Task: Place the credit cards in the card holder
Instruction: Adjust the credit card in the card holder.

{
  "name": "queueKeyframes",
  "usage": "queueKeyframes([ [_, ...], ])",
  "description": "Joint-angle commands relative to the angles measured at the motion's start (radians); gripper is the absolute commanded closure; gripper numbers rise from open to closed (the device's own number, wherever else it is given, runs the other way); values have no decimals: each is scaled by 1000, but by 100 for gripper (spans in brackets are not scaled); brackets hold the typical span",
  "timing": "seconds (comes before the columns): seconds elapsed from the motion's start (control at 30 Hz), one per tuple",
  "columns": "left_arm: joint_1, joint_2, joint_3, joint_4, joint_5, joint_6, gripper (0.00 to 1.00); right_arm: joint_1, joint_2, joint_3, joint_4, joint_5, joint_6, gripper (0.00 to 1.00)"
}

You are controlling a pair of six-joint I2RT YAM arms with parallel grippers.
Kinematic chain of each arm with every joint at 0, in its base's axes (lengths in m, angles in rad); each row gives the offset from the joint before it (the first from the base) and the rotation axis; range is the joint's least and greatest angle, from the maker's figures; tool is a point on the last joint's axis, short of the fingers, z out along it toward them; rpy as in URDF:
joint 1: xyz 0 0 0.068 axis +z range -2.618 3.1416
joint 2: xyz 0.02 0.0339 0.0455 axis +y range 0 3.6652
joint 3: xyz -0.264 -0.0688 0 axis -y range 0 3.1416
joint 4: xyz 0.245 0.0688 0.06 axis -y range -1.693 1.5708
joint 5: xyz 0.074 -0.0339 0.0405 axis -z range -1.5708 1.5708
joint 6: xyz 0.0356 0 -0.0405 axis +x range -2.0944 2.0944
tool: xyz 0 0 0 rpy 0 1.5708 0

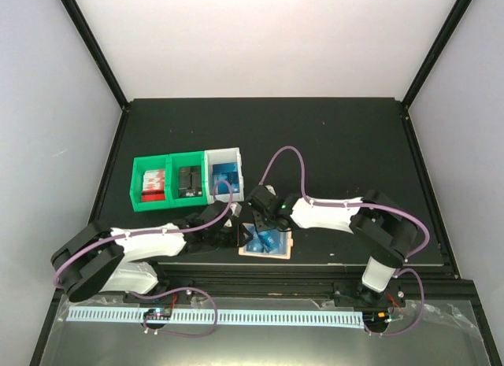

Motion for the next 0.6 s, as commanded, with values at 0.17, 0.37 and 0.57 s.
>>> queueKeyframes([
  [0.17, -21, 55, -8, -6, -43, -88, 72, 3, 10, 50, -149, 69, -34, 66],
  [0.37, -24, 82, -11, -27, -57, -116, 73, 11, -23, 46, -193, 49, -53, 67],
  [0.57, -26, 77, -13, -19, -52, -115, 73, 11, -64, 28, -185, 21, -65, 67],
])
